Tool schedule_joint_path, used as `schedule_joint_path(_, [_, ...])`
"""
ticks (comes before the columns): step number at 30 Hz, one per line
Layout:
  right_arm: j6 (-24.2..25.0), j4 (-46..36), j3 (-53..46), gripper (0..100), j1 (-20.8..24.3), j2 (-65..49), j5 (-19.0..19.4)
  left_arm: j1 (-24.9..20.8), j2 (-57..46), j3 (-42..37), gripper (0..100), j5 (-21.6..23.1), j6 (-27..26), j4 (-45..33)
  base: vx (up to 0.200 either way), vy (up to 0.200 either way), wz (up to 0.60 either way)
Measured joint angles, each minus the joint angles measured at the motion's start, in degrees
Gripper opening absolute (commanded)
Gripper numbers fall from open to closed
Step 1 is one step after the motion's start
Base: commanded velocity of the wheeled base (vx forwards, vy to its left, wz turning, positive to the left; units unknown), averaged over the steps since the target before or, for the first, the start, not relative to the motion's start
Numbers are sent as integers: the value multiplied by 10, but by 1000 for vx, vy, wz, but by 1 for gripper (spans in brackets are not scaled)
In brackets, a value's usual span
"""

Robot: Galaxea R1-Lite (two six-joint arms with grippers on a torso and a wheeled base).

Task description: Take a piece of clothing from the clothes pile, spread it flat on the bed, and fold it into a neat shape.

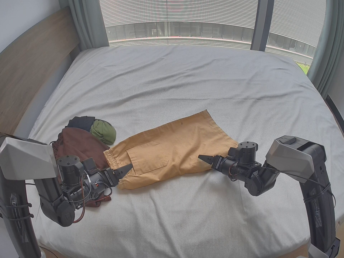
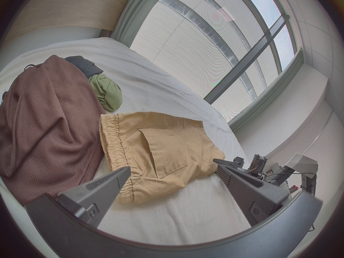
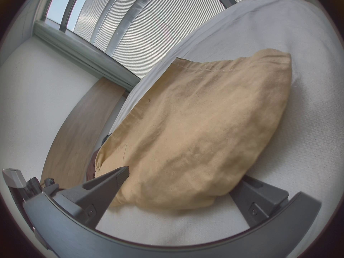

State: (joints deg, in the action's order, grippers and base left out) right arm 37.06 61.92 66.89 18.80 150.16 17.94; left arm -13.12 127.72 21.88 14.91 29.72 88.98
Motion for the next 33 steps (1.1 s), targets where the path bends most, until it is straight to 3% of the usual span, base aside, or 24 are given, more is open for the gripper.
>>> schedule_joint_path(8, [31,60,31,100,12,31,-2,0,1,0,100,0,0,0,0,0,0])
schedule_joint_path(22, [37,118,55,100,25,71,-2,0,3,1,100,0,0,0,0,0,0])
schedule_joint_path(23, [37,119,55,0,24,72,-2,0,3,1,100,0,0,0,0,0,0])
schedule_joint_path(33, [38,119,50,0,24,80,-2,0,3,0,100,0,0,0,0,0,0])
